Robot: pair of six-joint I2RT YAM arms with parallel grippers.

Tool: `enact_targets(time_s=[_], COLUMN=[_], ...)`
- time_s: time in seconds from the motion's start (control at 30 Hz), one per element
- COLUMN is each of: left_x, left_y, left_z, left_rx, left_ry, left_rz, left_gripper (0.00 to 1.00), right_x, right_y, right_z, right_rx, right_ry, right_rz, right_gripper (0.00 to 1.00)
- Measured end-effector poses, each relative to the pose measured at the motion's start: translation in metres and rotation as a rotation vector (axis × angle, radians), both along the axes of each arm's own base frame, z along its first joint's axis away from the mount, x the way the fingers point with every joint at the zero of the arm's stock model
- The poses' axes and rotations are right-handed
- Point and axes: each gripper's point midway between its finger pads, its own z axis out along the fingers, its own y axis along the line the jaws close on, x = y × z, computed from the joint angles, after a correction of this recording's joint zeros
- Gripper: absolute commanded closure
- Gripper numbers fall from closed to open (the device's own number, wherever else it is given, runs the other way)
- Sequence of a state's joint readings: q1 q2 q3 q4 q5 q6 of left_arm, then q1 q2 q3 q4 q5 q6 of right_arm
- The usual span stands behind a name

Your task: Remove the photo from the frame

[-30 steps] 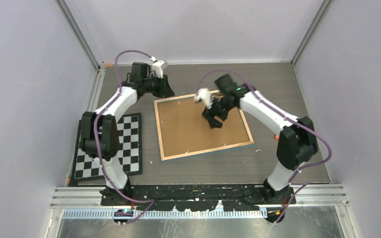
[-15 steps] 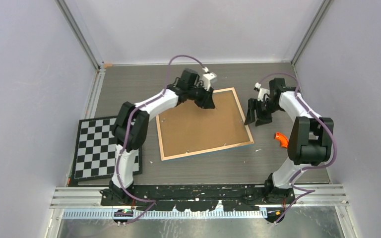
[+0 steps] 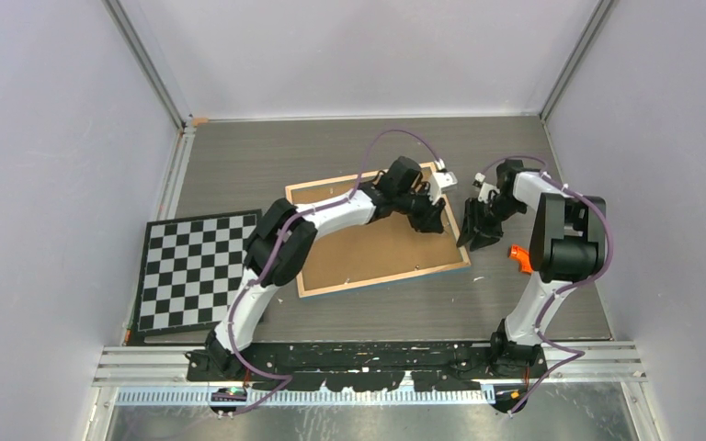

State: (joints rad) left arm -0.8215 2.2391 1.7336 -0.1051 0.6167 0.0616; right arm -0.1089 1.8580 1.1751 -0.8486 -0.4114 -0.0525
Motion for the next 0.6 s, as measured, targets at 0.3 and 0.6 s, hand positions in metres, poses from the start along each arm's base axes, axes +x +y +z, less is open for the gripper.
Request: enact_targets(time_s=[0.3, 0.6], left_x=[0.005, 0.017], left_y=[-0.021, -0.025], left_z=[-0.016, -0.012], left_rx=[0.014, 0.029], left_ry=[-0.057, -0.12], left_rz=[0.009, 0.026], left_gripper=[1.0, 1.0], right_x=[0.0, 0.0], right_y=[0.003, 0.007], right_z=[0.0, 0.001], right_rx=[0.022, 0.04], right_ry=[0.019, 0.035], right_rz=[-0.008, -0.02], right_gripper=[0.61, 0.72])
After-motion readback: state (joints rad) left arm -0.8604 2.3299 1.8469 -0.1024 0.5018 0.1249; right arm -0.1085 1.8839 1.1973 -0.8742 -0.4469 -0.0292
